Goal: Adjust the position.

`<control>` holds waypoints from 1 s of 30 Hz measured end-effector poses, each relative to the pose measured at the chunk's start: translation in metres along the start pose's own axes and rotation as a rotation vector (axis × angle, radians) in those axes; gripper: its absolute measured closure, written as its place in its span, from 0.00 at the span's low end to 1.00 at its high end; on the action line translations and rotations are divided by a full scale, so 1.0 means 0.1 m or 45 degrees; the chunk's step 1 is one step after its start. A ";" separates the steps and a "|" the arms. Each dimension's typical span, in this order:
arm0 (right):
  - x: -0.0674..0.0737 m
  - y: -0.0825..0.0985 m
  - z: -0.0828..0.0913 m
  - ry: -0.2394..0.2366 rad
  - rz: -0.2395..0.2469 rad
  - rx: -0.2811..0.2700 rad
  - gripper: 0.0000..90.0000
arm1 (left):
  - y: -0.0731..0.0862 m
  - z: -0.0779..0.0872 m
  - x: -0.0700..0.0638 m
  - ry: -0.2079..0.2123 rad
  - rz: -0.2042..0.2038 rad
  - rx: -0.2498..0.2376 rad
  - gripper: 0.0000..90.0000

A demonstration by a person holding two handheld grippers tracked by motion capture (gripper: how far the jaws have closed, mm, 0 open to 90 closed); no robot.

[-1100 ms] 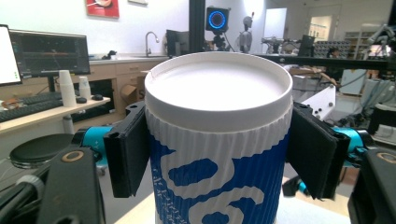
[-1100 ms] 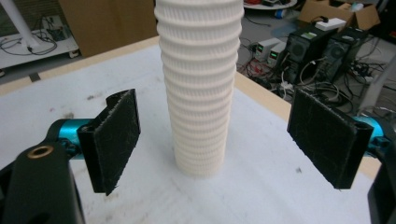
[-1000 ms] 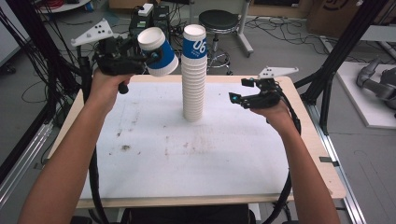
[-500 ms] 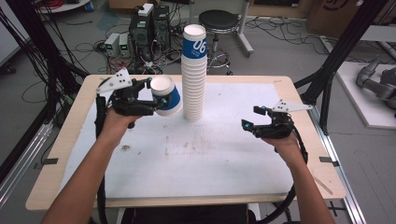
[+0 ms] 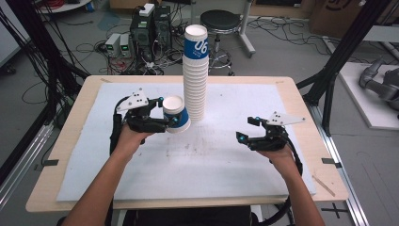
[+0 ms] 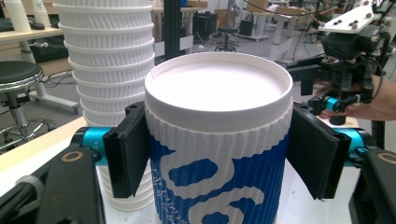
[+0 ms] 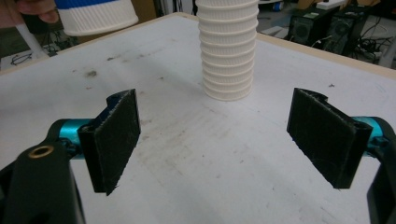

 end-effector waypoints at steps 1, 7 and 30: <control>0.01 -0.01 -0.01 -0.004 0.006 -0.004 0.20 | 0.00 0.00 -0.01 0.002 -0.002 -0.003 0.31; 0.10 -0.04 -0.10 -0.037 0.017 -0.010 0.20 | 0.05 -0.01 -0.06 0.000 0.002 0.008 0.31; 0.55 -0.15 -0.58 -0.248 0.117 -0.014 0.20 | 0.22 -0.34 -0.35 0.114 0.001 0.061 0.31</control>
Point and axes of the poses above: each handheld gripper's, and its own axes: z roughly backward along the jaws, y roughly out of its underside, x roughly to its left, the point moved 6 cm from there along -z, roughly forward along the jaws, and after that the axes turned 4 degrees about z, right-handed, at the moved point
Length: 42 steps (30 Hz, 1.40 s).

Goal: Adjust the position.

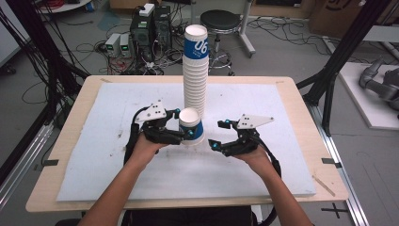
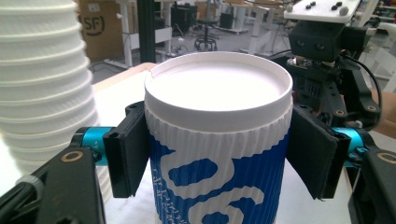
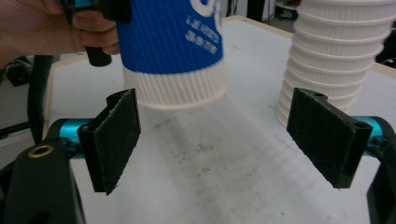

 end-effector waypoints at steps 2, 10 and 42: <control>0.04 -0.02 -0.04 -0.032 0.012 -0.007 0.20 | 0.00 -0.04 -0.03 0.006 -0.004 0.006 0.31; 0.11 -0.02 -0.22 -0.131 0.005 0.006 0.20 | -0.03 -0.19 -0.17 0.085 -0.054 0.027 0.32; 0.15 0.04 -0.05 -0.147 0.300 0.252 0.34 | 0.03 -0.27 -0.27 0.256 -0.124 0.217 0.32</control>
Point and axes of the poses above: each handheld gripper's, and its own axes: z roughly backward along the jaws, y roughly out of its underside, x roughly to its left, the point moved 6 cm from there along -z, roughly forward along the jaws, and after that the axes turned 4 degrees about z, right-handed, at the moved point
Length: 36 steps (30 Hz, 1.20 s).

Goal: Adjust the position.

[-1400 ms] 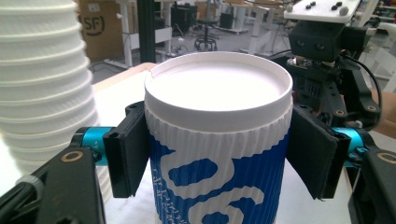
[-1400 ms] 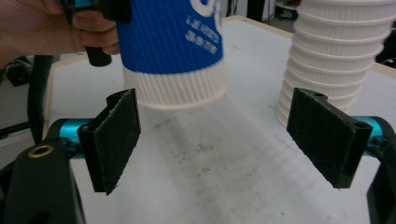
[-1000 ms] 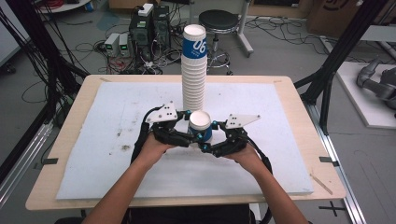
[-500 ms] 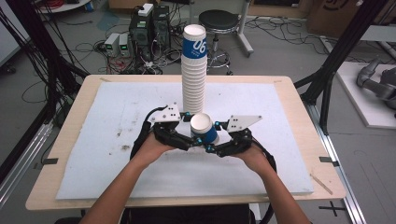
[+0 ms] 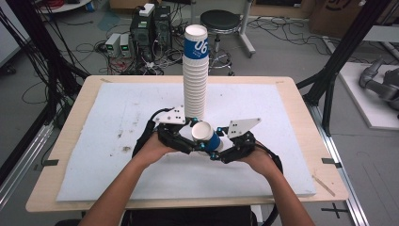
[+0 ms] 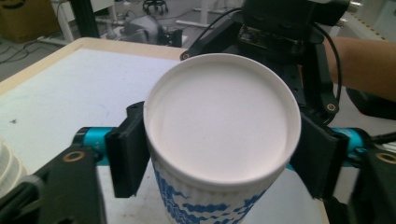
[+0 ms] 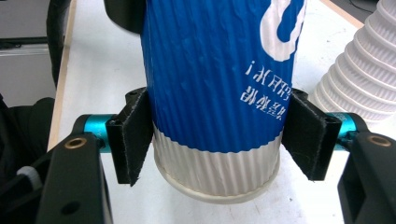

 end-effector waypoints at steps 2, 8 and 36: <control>0.00 0.00 0.01 -0.007 -0.019 -0.034 0.30 | -0.02 0.02 0.01 0.021 0.014 -0.039 0.32; -0.06 0.00 0.07 0.056 -0.192 -0.238 0.17 | -0.09 0.15 0.06 0.038 0.096 -0.232 0.33; 0.03 0.06 0.09 -0.050 0.014 -0.051 0.30 | 0.04 0.08 0.01 0.143 -0.017 0.032 0.33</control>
Point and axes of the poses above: each handheld gripper's, and its own axes: z roughly backward along the jaws, y roughly out of its underside, x roughly to its left, the point moved 6 cm from there along -z, roughly forward along the jaws, and after that the axes turned 4 degrees about z, right-handed, at the moved point
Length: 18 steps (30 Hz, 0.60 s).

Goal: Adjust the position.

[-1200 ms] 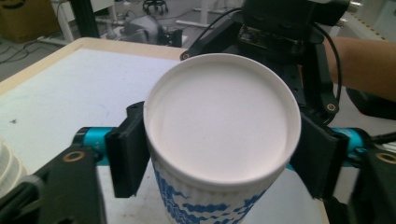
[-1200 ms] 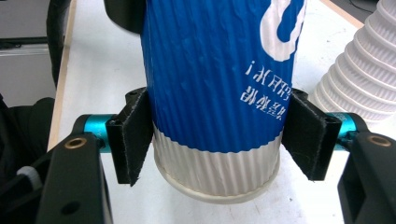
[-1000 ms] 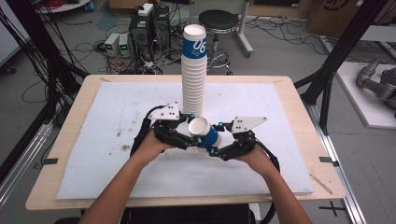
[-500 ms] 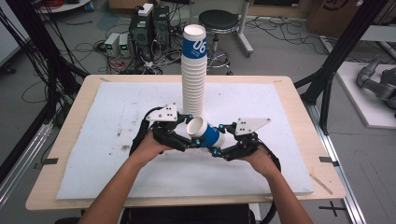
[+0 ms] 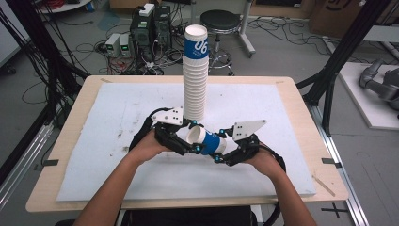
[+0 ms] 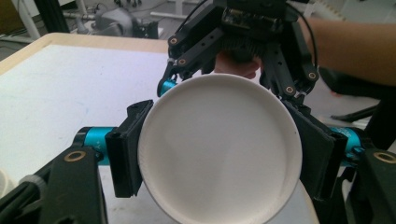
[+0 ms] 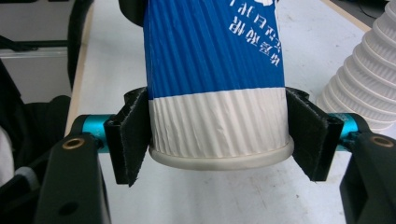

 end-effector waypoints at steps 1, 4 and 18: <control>0.00 -0.01 0.00 -0.005 -0.021 -0.021 0.25 | 0.00 0.01 0.01 0.002 0.007 -0.014 0.33; -0.05 -0.06 0.05 0.005 -0.148 -0.157 0.21 | -0.01 0.07 0.03 -0.001 0.042 -0.126 0.33; -0.01 -0.08 0.07 -0.055 -0.120 -0.198 0.28 | 0.02 0.07 -0.02 -0.031 0.050 -0.179 0.29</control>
Point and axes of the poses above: each handheld gripper's, and its own axes: z roughly backward along the jaws, y roughly out of its underside, x roughly to its left, the point moved 6 cm from there along -z, roughly forward along the jaws, and after that the axes turned 4 degrees about z, right-handed, at the moved point
